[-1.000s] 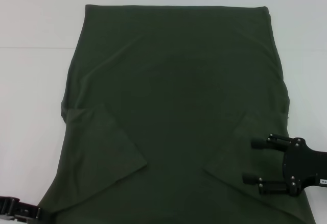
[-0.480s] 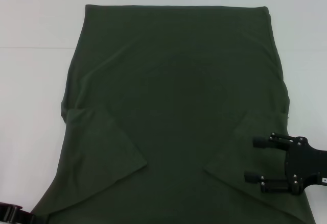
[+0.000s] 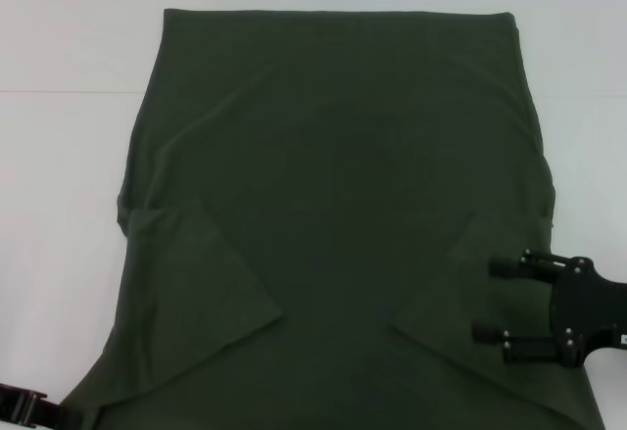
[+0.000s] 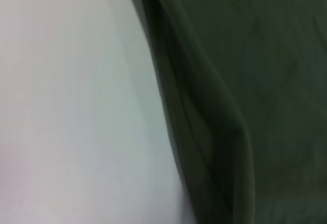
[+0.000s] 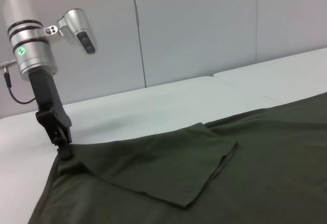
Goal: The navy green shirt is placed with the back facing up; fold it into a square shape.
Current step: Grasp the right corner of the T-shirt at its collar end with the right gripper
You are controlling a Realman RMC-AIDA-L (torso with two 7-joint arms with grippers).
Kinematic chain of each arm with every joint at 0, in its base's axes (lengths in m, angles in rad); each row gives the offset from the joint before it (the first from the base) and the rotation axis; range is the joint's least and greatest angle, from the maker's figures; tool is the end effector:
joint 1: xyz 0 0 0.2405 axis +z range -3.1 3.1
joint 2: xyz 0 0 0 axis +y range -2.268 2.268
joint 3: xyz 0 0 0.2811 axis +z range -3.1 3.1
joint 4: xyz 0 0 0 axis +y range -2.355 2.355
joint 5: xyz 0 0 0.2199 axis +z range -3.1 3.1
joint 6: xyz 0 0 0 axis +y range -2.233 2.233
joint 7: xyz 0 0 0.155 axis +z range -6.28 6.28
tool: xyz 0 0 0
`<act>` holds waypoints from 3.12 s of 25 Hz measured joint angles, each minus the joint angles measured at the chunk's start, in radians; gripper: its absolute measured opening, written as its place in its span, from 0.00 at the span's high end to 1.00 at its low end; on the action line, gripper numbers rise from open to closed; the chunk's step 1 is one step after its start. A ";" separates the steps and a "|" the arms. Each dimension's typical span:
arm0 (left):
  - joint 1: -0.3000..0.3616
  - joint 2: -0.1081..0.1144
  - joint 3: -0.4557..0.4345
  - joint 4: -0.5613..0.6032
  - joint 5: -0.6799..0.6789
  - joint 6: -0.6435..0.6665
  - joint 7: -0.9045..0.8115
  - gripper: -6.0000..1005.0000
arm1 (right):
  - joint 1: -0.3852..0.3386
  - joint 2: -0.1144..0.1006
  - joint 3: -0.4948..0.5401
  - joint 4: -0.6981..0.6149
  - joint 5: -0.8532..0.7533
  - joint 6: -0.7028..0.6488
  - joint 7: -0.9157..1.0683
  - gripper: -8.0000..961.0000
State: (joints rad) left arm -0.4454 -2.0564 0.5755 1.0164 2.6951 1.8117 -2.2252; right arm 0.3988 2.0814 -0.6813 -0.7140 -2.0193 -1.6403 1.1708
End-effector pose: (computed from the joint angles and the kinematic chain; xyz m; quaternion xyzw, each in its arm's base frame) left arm -0.3649 0.2853 0.0416 -0.7968 -0.5974 0.0464 0.0783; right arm 0.3159 0.3095 -0.0137 -0.9529 0.1469 0.2218 0.1459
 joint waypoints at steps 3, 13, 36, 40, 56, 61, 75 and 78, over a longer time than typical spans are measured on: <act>0.000 0.000 -0.006 0.001 -0.003 -0.001 -0.003 0.97 | 0.002 0.003 0.016 -0.027 0.000 -0.006 0.065 0.07; -0.012 0.007 -0.012 -0.006 -0.033 0.051 -0.004 0.97 | -0.012 -0.026 0.042 -0.286 -0.005 -0.142 0.586 0.07; -0.050 0.074 -0.163 -0.088 -0.035 0.065 0.031 0.97 | 0.102 -0.165 0.078 -0.280 -0.425 -0.310 1.253 0.07; -0.051 0.073 -0.172 -0.088 -0.040 0.065 0.034 0.97 | 0.113 -0.166 0.075 -0.276 -0.479 -0.330 1.254 0.07; -0.054 0.073 -0.177 -0.088 -0.062 0.051 0.043 0.97 | 0.121 -0.117 -0.027 -0.205 -0.571 -0.303 1.193 0.07; -0.055 0.070 -0.176 -0.088 -0.062 0.042 0.043 0.97 | 0.109 -0.114 -0.020 -0.180 -0.595 -0.277 1.180 0.08; -0.061 0.066 -0.170 -0.089 -0.061 0.029 0.048 0.97 | 0.104 -0.104 -0.020 -0.155 -0.594 -0.222 1.171 0.08; -0.064 0.065 -0.170 -0.090 -0.061 0.029 0.049 0.97 | 0.105 -0.102 -0.024 -0.155 -0.593 -0.212 1.167 0.08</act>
State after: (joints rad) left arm -0.5089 -1.9910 0.4057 0.9268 2.6339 1.8406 -2.1764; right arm 0.5037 1.9793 -0.7048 -0.8686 -2.6127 -1.8526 2.3376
